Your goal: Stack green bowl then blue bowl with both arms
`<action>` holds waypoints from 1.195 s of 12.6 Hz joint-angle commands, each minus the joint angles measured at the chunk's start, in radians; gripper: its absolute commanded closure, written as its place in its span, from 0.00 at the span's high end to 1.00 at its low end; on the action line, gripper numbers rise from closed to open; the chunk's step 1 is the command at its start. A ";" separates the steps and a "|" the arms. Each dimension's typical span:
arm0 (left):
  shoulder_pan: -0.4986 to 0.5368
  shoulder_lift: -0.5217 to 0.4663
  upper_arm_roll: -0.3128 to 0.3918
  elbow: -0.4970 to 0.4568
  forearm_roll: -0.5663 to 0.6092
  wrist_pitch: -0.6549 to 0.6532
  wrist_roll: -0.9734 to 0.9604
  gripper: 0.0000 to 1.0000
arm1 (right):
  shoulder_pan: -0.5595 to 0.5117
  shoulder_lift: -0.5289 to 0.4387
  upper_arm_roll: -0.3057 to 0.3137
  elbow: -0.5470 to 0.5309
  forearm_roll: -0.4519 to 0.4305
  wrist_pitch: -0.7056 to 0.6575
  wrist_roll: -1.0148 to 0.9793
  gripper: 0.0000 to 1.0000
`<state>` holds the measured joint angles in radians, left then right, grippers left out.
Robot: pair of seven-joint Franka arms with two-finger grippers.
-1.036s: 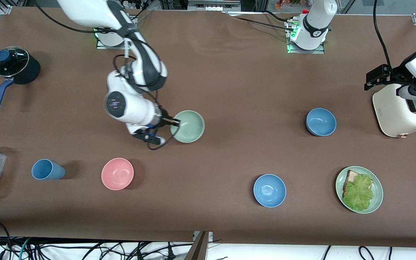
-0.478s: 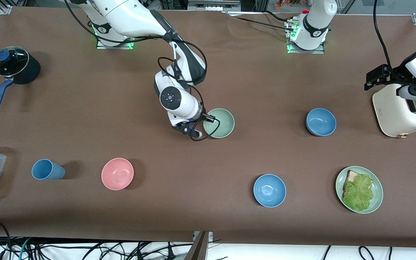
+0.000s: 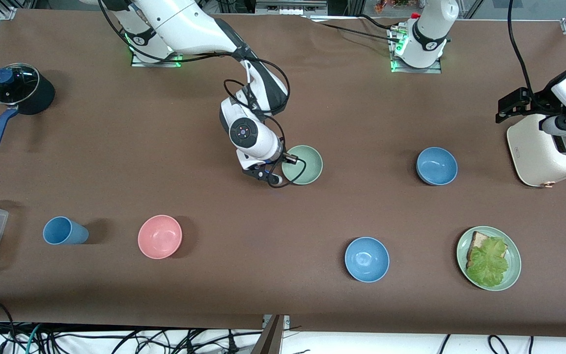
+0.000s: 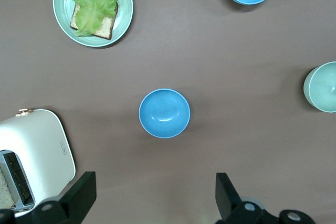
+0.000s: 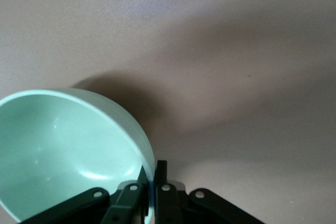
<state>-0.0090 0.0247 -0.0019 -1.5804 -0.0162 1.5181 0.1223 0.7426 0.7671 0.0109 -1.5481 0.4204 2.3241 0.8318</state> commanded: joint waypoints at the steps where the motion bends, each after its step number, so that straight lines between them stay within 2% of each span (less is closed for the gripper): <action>1: 0.001 0.011 -0.007 0.028 0.022 -0.021 -0.013 1.00 | 0.011 0.011 -0.009 0.029 0.015 0.000 0.001 0.44; 2: 0.001 0.011 -0.007 0.028 0.022 -0.021 -0.013 1.00 | 0.003 0.003 -0.012 0.058 0.012 -0.017 -0.005 0.49; 3: 0.001 0.011 -0.007 0.028 0.022 -0.021 -0.013 1.00 | 0.000 -0.009 -0.019 0.080 0.003 -0.047 -0.006 0.94; 4: 0.001 0.011 -0.007 0.028 0.022 -0.021 -0.013 1.00 | -0.002 -0.020 -0.026 0.106 -0.012 -0.080 -0.011 1.00; 6: 0.001 0.011 -0.007 0.028 0.022 -0.021 -0.013 1.00 | -0.031 -0.043 -0.058 0.202 -0.037 -0.202 -0.029 1.00; 8: 0.001 0.011 -0.007 0.028 0.022 -0.021 -0.013 1.00 | -0.095 -0.070 -0.060 0.269 -0.045 -0.332 -0.164 1.00; 11: 0.001 0.011 -0.007 0.028 0.022 -0.021 -0.013 1.00 | -0.213 -0.170 -0.080 0.269 -0.067 -0.458 -0.397 1.00; 13: 0.001 0.011 -0.007 0.028 0.022 -0.021 -0.013 1.00 | -0.249 -0.202 -0.136 0.269 -0.101 -0.558 -0.498 1.00; 15: 0.001 0.011 -0.009 0.028 0.022 -0.021 -0.013 1.00 | -0.250 -0.230 -0.244 0.269 -0.126 -0.629 -0.613 1.00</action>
<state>-0.0091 0.0247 -0.0025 -1.5802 -0.0162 1.5180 0.1222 0.4844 0.5660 -0.1678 -1.2675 0.3183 1.7487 0.3007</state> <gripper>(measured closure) 0.000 0.000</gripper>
